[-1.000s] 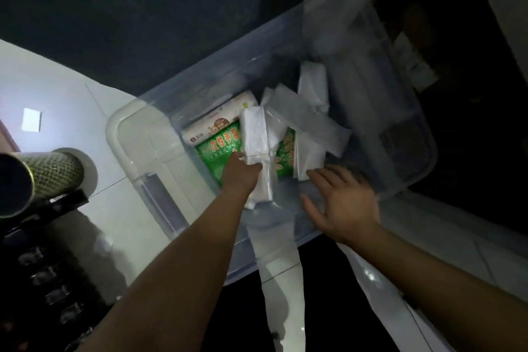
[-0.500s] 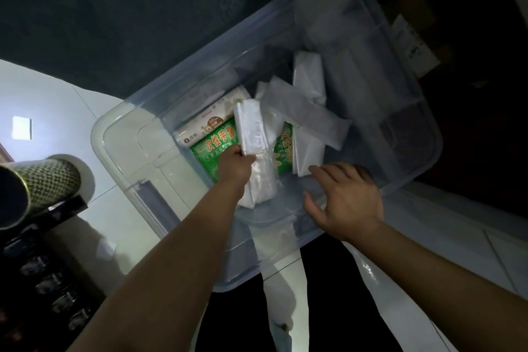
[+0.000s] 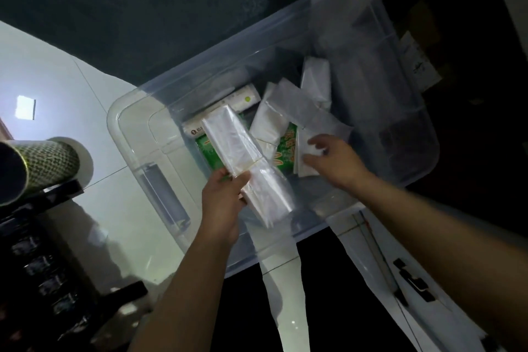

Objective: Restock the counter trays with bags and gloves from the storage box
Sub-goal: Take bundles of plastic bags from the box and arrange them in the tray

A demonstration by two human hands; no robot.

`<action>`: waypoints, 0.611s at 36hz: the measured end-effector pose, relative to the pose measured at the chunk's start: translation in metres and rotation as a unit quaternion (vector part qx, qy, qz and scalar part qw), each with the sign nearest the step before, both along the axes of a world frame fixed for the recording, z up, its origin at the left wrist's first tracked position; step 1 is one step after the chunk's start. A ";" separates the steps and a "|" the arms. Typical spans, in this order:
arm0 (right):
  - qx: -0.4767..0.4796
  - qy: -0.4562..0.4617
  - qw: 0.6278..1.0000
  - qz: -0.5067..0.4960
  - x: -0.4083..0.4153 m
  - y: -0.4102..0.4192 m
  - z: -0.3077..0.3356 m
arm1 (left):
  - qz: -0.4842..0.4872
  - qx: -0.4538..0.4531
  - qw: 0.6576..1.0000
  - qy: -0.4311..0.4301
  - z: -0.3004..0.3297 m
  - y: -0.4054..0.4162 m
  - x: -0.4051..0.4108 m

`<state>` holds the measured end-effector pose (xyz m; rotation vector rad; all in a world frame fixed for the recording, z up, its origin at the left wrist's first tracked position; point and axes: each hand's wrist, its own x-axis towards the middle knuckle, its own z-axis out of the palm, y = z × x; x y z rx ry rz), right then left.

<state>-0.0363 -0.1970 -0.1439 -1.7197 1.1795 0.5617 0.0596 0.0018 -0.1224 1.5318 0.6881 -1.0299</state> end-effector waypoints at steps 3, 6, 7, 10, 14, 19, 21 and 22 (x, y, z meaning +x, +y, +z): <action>-0.045 0.007 0.999 -0.020 0.028 -0.026 -0.033 | 0.020 -0.013 1.000 0.003 -0.004 -0.003 -0.002; -0.094 0.026 0.995 0.008 0.048 -0.045 -0.063 | 0.025 -0.021 0.999 0.004 -0.007 -0.007 -0.004; -0.101 0.041 0.994 0.030 0.052 -0.050 -0.071 | 0.027 -0.026 0.999 0.006 -0.008 -0.008 -0.003; -0.107 0.095 0.984 0.111 0.061 -0.061 -0.089 | 0.041 -0.032 0.999 0.010 -0.010 -0.009 -0.003; -0.124 0.096 0.980 0.126 0.065 -0.062 -0.099 | 0.053 -0.050 0.997 0.013 -0.012 -0.005 -0.003; -0.159 0.100 0.971 0.151 0.062 -0.060 -0.103 | 0.057 -0.028 0.998 0.024 -0.010 0.000 -0.006; -0.149 0.100 0.973 0.145 0.063 -0.062 -0.105 | 0.062 -0.021 0.998 0.026 -0.008 0.002 -0.007; -0.142 0.102 0.975 0.138 0.063 -0.063 -0.105 | 0.066 -0.020 0.997 0.027 -0.007 0.003 -0.007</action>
